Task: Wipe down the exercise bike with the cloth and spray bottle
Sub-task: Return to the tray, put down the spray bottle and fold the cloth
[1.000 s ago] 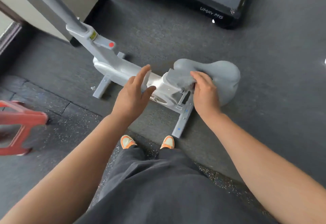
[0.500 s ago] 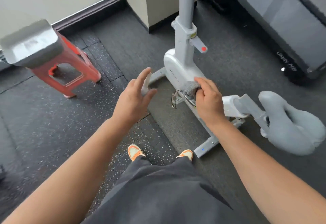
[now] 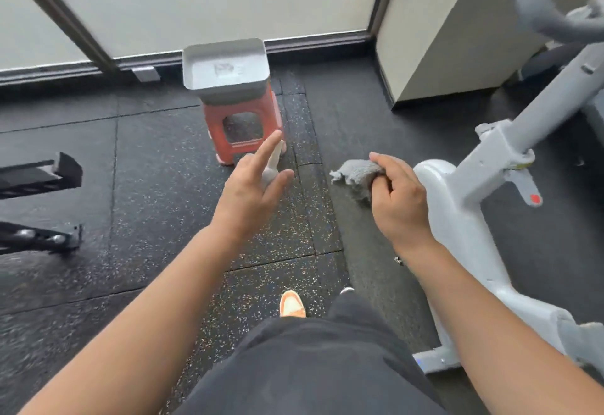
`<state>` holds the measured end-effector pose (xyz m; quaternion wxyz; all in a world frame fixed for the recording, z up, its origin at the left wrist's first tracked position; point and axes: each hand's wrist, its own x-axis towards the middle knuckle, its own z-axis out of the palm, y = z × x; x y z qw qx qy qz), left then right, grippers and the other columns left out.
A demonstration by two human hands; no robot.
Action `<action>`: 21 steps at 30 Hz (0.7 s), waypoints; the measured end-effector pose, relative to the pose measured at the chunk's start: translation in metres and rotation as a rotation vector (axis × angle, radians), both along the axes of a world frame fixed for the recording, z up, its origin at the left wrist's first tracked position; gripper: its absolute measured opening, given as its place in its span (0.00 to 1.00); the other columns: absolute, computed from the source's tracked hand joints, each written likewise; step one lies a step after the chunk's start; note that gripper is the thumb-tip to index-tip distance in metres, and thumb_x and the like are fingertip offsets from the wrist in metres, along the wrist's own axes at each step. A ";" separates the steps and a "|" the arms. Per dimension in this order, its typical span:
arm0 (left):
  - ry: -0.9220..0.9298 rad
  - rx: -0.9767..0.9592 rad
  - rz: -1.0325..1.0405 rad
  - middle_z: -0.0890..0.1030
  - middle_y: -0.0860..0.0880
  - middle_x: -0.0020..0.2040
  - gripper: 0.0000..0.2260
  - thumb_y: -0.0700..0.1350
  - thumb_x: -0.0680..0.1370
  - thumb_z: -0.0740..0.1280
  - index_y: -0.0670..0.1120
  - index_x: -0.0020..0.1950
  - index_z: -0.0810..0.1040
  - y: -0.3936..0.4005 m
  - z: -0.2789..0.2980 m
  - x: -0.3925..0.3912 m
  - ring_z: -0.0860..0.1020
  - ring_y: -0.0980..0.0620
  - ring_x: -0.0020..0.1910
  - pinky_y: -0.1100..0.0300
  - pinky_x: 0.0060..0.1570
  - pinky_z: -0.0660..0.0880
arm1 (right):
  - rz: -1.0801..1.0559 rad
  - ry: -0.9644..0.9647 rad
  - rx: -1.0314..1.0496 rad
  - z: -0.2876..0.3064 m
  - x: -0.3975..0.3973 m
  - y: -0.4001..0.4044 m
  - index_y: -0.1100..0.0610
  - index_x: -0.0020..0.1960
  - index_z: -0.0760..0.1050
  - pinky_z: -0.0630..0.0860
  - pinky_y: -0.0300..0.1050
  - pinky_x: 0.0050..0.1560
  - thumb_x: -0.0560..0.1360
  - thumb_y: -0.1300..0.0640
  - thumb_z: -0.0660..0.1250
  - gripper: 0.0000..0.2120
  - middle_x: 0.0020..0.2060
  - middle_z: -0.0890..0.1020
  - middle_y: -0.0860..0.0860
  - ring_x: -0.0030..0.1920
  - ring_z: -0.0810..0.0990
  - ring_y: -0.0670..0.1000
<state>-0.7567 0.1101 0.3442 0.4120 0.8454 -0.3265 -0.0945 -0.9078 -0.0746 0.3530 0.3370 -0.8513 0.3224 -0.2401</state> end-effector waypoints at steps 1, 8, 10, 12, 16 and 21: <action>0.013 0.002 0.025 0.75 0.49 0.52 0.28 0.53 0.78 0.67 0.60 0.76 0.61 0.007 0.001 0.011 0.74 0.53 0.50 0.59 0.53 0.68 | 0.035 -0.011 0.000 0.002 0.015 0.004 0.59 0.61 0.78 0.64 0.28 0.64 0.75 0.69 0.60 0.18 0.57 0.80 0.52 0.58 0.74 0.43; 0.073 -0.028 0.179 0.76 0.48 0.60 0.31 0.53 0.77 0.68 0.60 0.77 0.56 0.027 -0.001 0.082 0.75 0.50 0.56 0.52 0.57 0.71 | 0.241 -0.004 -0.023 0.006 0.118 0.006 0.59 0.62 0.77 0.64 0.28 0.65 0.75 0.69 0.61 0.17 0.58 0.80 0.53 0.59 0.74 0.43; 0.075 -0.003 0.232 0.75 0.47 0.62 0.32 0.54 0.77 0.67 0.60 0.77 0.54 0.025 -0.006 0.105 0.73 0.52 0.58 0.56 0.57 0.69 | 0.279 0.000 -0.015 0.004 0.148 0.001 0.59 0.62 0.77 0.64 0.28 0.64 0.75 0.68 0.61 0.17 0.57 0.80 0.52 0.59 0.74 0.43; 0.104 0.011 0.249 0.77 0.43 0.58 0.32 0.55 0.77 0.67 0.60 0.77 0.53 0.023 -0.011 0.130 0.74 0.50 0.58 0.54 0.60 0.69 | 0.326 0.000 -0.010 0.000 0.177 -0.006 0.59 0.61 0.77 0.64 0.28 0.64 0.75 0.69 0.61 0.17 0.57 0.80 0.52 0.59 0.74 0.43; 0.156 0.048 0.267 0.70 0.51 0.58 0.31 0.53 0.79 0.66 0.58 0.77 0.54 0.011 -0.012 0.177 0.70 0.56 0.54 0.60 0.55 0.66 | 0.412 0.012 0.021 -0.003 0.239 -0.021 0.59 0.61 0.77 0.65 0.29 0.64 0.75 0.68 0.61 0.17 0.58 0.80 0.52 0.59 0.75 0.46; 0.157 0.063 0.331 0.67 0.54 0.60 0.31 0.52 0.79 0.66 0.56 0.77 0.56 -0.011 -0.015 0.241 0.67 0.61 0.54 0.63 0.55 0.63 | 0.511 0.020 0.035 -0.001 0.309 -0.044 0.59 0.62 0.76 0.67 0.33 0.65 0.76 0.68 0.61 0.17 0.58 0.79 0.52 0.59 0.75 0.45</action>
